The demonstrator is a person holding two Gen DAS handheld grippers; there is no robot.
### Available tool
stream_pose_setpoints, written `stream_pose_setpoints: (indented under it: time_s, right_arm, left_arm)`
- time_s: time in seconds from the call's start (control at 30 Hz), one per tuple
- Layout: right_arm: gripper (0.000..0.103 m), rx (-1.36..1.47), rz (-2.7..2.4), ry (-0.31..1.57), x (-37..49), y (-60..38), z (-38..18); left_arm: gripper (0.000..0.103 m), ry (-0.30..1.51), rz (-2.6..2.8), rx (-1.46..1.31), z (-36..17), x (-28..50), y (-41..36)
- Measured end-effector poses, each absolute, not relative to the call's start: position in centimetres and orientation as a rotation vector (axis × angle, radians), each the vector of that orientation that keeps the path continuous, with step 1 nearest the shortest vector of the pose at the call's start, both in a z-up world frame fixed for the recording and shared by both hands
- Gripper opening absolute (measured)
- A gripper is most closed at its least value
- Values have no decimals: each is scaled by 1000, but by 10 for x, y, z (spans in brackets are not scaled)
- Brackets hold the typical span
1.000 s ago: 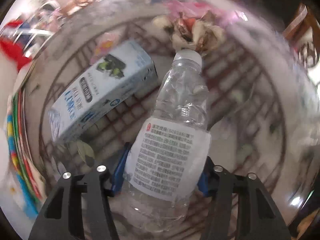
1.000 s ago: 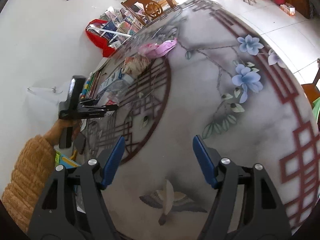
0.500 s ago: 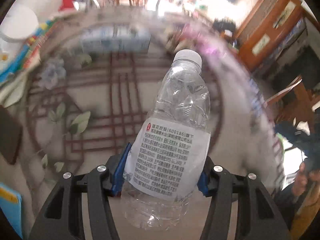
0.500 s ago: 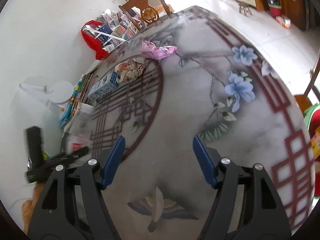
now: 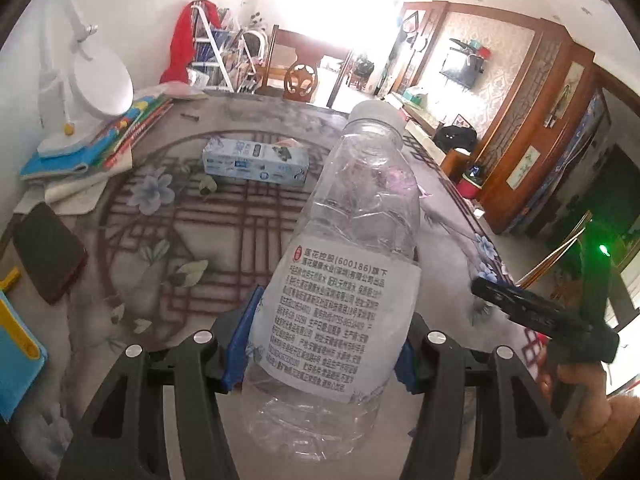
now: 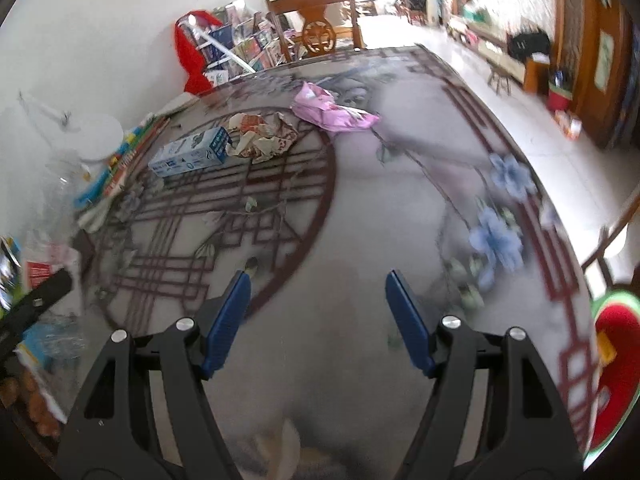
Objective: Collect trash
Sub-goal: 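Grasp the clear plastic water bottle with the left tool and lift it, then grasp the crumpled paper tissues with the right tool while the left tool holds the bottle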
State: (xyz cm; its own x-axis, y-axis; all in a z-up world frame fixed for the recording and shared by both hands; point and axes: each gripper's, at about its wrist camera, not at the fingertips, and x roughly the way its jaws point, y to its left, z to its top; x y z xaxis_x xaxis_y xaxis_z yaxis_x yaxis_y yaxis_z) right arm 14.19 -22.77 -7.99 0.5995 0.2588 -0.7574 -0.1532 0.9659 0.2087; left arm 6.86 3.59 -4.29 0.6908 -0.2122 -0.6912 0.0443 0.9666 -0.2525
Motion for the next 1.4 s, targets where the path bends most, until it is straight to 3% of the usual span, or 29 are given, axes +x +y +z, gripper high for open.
stream_pose_setpoints:
  time_s: [0.43,0.6,0.67,0.7,0.83,1.03,1.4]
  right_arm:
    - [82,-65,181,810,285,-125,-69]
    - [85,-185,161,886,319,-93,-88]
    - [72,-198,159,921,325,-88,-96]
    - [51,-205,159,950,327,-87,-102]
    - [30,-237,181,946,319,-93,-103]
    - [25,-126,301,993,298,-118,-95]
    - [24,-76,392,1038,175,-166,-91]
  left_arm:
    - [55,795,-140,-284,-48,73,45]
    - [55,793,-145,-326,-51,75,54]
    - [55,794,-140,-331,-51,75,57]
    - [55,795,-138,-334,-52,75,58]
    - [55,801,-138,-349,-54,76,60]
    - [55,809,-134,-338,-56,78,58]
    - [55,847,-127,-292,-65,82,47]
